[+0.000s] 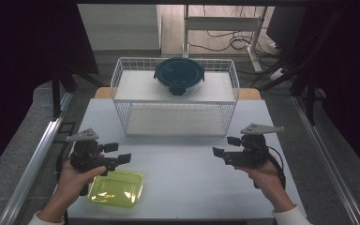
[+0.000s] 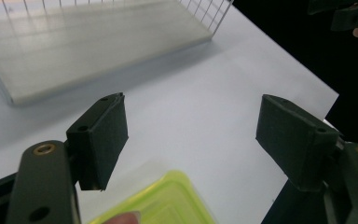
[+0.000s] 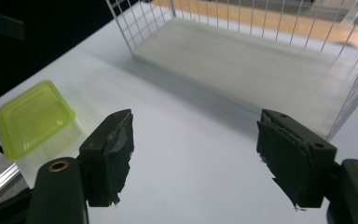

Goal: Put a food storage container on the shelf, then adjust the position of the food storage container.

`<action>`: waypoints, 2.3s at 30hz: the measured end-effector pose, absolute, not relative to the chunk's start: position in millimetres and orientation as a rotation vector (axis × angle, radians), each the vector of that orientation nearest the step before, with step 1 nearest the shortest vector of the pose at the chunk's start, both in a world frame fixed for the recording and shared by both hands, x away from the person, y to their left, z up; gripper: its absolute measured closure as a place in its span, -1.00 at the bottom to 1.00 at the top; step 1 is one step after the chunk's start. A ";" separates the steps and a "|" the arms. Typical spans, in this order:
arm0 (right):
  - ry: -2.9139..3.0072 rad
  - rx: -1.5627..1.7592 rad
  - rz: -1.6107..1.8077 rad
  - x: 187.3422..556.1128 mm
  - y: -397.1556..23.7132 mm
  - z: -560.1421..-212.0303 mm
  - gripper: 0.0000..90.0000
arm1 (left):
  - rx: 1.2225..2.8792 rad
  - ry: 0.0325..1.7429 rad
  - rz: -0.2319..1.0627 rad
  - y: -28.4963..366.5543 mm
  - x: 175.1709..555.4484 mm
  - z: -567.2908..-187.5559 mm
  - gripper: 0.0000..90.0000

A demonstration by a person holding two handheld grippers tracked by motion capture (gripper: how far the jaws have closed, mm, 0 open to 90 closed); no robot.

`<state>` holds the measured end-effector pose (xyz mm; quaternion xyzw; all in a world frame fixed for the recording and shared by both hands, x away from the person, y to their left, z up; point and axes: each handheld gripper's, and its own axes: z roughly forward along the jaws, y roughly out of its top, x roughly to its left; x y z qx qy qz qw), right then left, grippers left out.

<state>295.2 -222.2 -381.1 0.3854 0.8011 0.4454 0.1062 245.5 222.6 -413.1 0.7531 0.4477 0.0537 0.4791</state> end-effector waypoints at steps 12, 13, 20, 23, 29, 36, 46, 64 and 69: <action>2.405 1.170 1.262 284.3 -223.2 -400.6 -0.40 | 1.870 1.095 0.111 215.7 235.4 -434.9 -0.41; 2.404 1.174 1.262 284.2 -223.9 -401.0 -0.40 | 1.871 1.095 0.114 215.6 235.2 -434.8 -0.41; 2.393 1.204 1.260 284.2 -228.3 -406.2 -0.40 | 1.860 1.100 0.115 218.2 233.9 -435.2 -0.41; 2.398 1.211 1.259 284.3 -228.5 -408.1 -0.40 | 1.870 1.105 0.132 219.7 231.3 -436.0 -0.42; 2.418 1.210 1.247 283.4 -226.9 -411.8 -0.41 | 1.886 1.060 0.117 228.9 224.5 -439.6 -0.45; 2.437 1.218 1.228 284.9 -224.3 -417.4 -0.41 | 1.908 1.110 0.123 244.1 214.4 -450.9 -0.40; 2.462 1.218 1.208 283.6 -221.4 -423.8 -0.42 | 1.997 1.163 0.112 265.0 198.0 -467.4 0.00; 2.490 1.220 1.180 283.6 -217.8 -430.3 -0.43 | 2.280 0.926 -0.091 238.2 176.6 -489.7 1.00; 2.492 1.223 1.179 283.9 -217.8 -431.1 -0.43 | 2.321 0.901 -0.110 229.5 174.6 -494.5 1.00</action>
